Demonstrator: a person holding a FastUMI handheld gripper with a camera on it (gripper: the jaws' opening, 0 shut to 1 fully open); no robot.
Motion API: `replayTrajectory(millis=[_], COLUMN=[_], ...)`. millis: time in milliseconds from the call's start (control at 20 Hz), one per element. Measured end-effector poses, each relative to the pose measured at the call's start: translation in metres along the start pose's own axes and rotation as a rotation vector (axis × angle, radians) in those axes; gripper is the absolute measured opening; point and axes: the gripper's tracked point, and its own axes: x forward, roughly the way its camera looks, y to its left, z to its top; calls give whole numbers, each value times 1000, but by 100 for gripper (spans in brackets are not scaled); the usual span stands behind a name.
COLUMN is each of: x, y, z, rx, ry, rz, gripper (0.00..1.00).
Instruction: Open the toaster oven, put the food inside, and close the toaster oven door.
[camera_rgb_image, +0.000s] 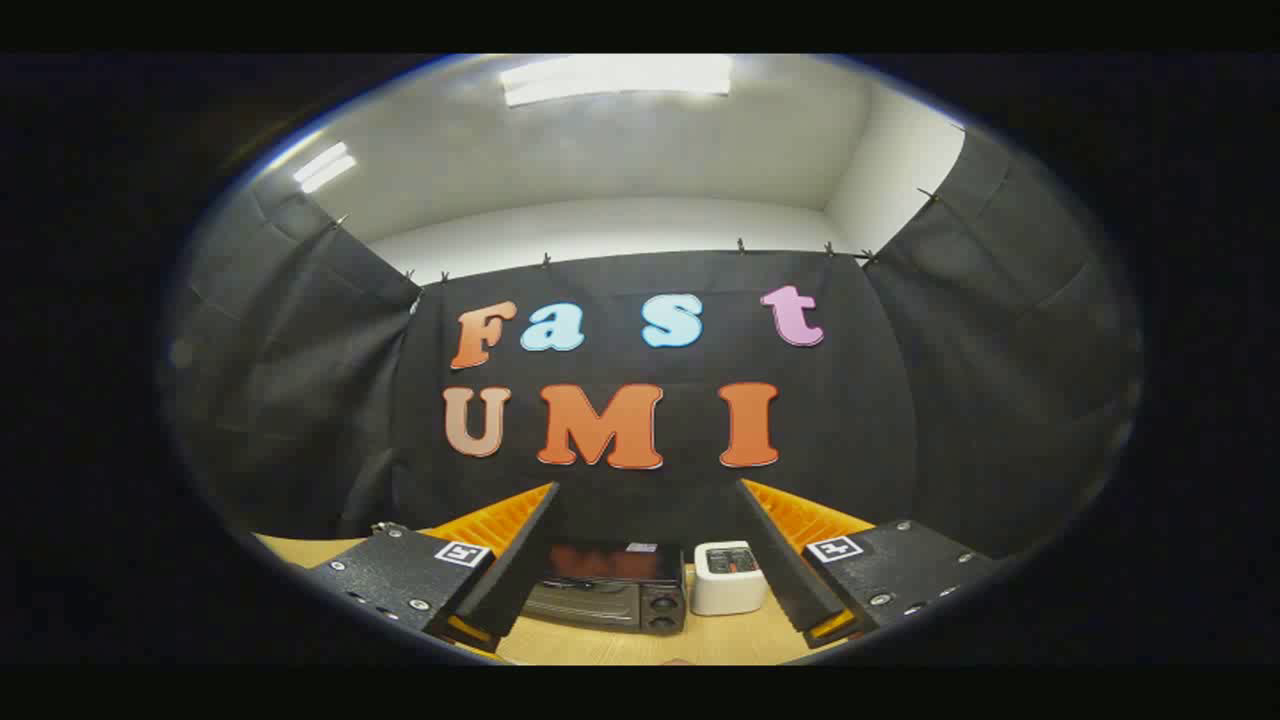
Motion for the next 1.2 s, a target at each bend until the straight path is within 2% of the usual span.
replayTrajectory(millis=[400, 950, 1200], x=[-1, 4, 7], y=[22, 31, 36], z=[-12, -31, -32], rx=[46, 6, 67], ry=[-20, -10, -12], rz=[34, 45, 52], gripper=[99, 99, 99])
